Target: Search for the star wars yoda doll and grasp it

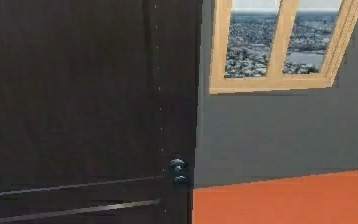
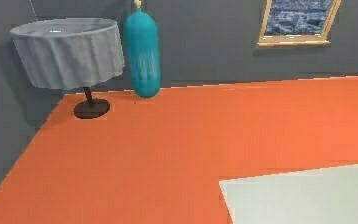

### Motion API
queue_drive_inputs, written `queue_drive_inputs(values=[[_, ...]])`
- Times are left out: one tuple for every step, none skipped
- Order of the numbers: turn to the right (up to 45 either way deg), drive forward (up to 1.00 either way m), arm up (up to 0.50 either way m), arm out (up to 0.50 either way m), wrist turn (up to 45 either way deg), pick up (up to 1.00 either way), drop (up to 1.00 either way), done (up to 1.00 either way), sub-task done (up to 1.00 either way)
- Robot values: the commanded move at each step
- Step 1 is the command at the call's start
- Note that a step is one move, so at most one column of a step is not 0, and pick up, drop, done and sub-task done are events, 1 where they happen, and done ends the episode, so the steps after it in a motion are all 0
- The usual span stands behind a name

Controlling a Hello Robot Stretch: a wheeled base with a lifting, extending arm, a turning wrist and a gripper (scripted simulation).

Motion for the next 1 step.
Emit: queue_drive_inputs(values=[[-45.0,0.00,0.00,0.00,0.0,0.00,0.00,0.00,0.00]])
